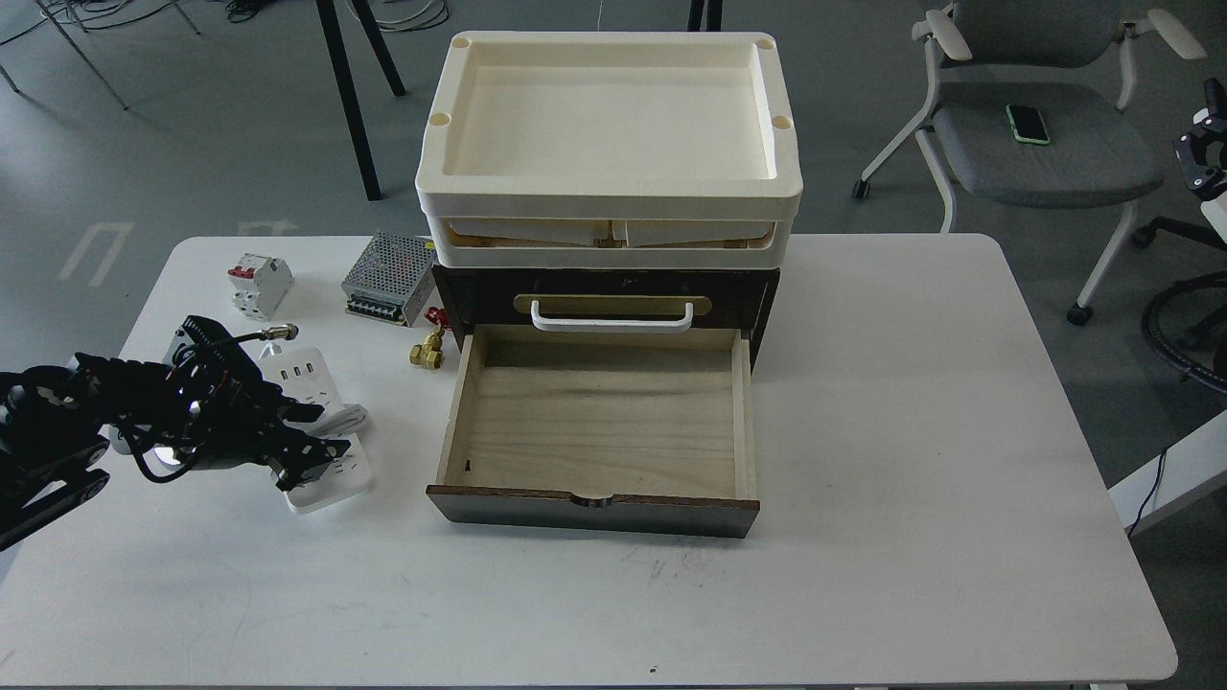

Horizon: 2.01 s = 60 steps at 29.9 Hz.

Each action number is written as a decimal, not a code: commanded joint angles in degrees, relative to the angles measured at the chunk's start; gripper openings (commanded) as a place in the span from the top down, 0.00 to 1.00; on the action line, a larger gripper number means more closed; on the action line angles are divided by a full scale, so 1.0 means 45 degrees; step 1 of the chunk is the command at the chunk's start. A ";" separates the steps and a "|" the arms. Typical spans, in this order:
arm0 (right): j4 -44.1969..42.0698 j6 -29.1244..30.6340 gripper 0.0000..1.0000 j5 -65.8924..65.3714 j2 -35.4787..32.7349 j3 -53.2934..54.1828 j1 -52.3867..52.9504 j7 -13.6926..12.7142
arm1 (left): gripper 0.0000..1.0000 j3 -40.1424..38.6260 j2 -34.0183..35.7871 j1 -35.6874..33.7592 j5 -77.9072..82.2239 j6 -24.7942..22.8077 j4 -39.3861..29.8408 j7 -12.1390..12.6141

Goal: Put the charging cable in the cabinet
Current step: 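Reach the left gripper to the white power strip and grasp it, then lift the power strip with the left gripper toward the open drawer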

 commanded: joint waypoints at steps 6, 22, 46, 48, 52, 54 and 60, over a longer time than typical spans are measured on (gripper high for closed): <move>-0.0027 0.0000 0.00 -0.0001 -0.0018 0.0018 -0.0082 0.0004 | 0.98 -0.0004 -0.0106 0.0181 0.0281 0.1045 0.0379 0.0000; -0.0046 0.0000 0.00 -0.0001 -0.0214 0.0174 -0.0356 0.0004 | 1.00 -0.0648 0.1572 -0.0034 -0.0868 0.1691 -0.0498 0.0000; -0.0339 0.0000 0.00 -0.0020 -0.0194 0.0331 -0.0395 0.0004 | 0.99 -0.1547 0.3863 -0.0346 -0.7646 0.0148 -0.9231 0.0000; -0.0339 0.0000 0.00 -0.0020 -0.0194 0.0331 -0.0395 0.0004 | 0.99 -0.1527 0.3198 -0.0307 -0.7882 0.0109 -0.9114 0.0000; -0.0359 0.0000 0.00 -0.0020 -0.0194 0.0331 -0.0395 0.0004 | 0.99 -0.1508 0.1851 -0.0229 -0.8662 0.0011 -0.8296 0.0000; -0.0359 0.0000 0.00 -0.0020 -0.0194 0.0311 -0.0415 0.0004 | 0.99 -0.1488 0.1207 -0.0210 -0.8839 -0.0008 -0.7574 0.0000; -0.0339 0.0000 0.00 -0.0020 -0.0194 0.0331 -0.0415 0.0004 | 0.99 -0.1391 -0.0592 -0.0171 -0.8859 -0.0086 -0.5269 0.0000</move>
